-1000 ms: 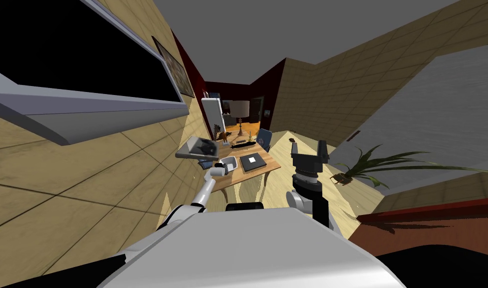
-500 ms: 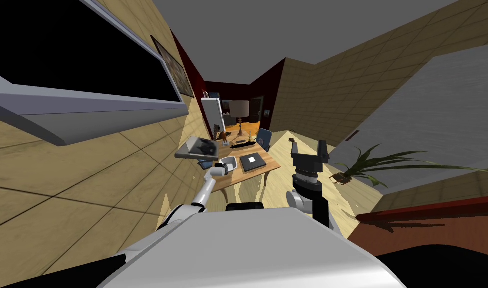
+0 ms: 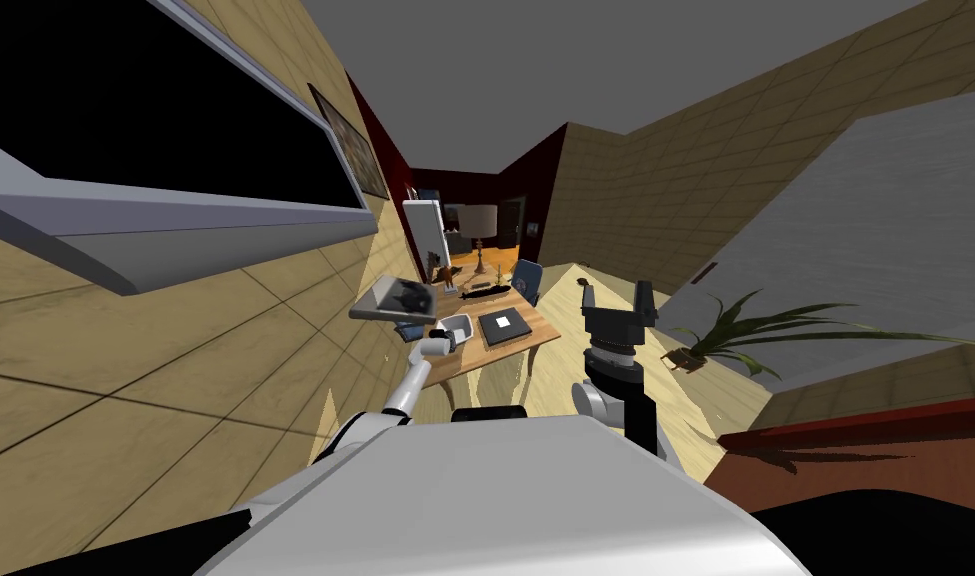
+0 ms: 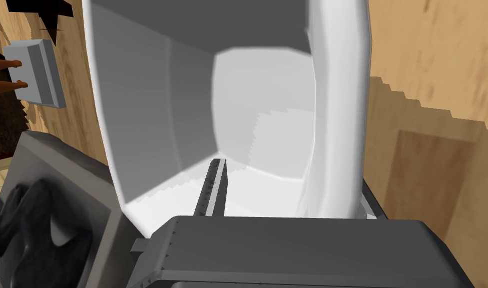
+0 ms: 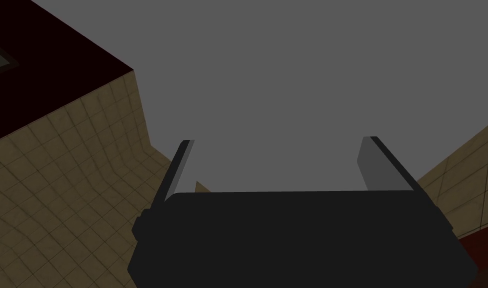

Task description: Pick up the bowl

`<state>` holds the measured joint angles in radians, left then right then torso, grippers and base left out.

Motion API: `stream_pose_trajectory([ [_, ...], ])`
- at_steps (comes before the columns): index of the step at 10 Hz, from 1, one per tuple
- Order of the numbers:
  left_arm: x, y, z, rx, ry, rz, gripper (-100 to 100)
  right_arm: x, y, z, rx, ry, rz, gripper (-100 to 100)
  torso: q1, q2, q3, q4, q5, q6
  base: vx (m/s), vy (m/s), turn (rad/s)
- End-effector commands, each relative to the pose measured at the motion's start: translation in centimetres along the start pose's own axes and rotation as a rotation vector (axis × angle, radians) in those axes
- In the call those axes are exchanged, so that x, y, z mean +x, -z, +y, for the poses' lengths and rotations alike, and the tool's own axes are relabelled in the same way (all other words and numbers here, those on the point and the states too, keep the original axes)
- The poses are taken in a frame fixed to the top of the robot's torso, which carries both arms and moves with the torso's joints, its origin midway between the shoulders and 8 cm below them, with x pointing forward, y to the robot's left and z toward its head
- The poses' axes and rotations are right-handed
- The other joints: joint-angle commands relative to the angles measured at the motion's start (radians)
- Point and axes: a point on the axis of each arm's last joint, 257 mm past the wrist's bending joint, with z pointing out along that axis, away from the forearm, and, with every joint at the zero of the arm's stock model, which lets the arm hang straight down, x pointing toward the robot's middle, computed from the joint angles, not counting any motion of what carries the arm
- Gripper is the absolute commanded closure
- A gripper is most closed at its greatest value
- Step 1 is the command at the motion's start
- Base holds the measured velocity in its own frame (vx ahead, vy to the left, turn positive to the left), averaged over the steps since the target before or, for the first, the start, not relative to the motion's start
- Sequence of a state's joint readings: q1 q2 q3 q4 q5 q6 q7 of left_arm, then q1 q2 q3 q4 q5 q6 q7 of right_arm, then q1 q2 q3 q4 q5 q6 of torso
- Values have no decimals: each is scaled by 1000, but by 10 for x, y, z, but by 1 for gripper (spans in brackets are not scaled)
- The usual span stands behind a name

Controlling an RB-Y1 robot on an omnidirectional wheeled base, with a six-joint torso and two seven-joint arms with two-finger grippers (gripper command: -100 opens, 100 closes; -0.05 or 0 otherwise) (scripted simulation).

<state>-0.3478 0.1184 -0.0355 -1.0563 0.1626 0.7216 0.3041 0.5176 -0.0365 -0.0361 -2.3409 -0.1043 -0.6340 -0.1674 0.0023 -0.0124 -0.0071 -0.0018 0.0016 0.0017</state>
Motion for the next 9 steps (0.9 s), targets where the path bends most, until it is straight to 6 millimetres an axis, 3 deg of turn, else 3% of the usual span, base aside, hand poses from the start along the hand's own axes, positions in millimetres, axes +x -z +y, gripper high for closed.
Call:
stream_pose_trajectory([
  [1,0,0,0,0,0,0,100,0,0,0,0,0,0,0,0,0,0,0,0,0,0,0,0],
  [4,-1,0,1,-2,-2,-2,100,0,0,0,0,0,0,0,0,2,2,1,0,-1,0,0,0],
  [5,-1,0,2,-4,-2,-2,0,0,0,0,0,0,0,0,0,3,2,2,0,-1,0,0,0],
  [6,4,6,-12,5,-2,2,100,0,0,0,0,0,0,0,-1,3,3,2,0,-1,-46,8,12],
  [8,3,6,-11,4,-2,2,100,0,0,0,0,0,0,0,-1,9,7,5,-1,-1,-57,6,8],
  [9,3,6,-11,3,-2,1,0,0,0,0,0,0,0,0,-1,9,7,5,-1,-1,-6,1,1],
])
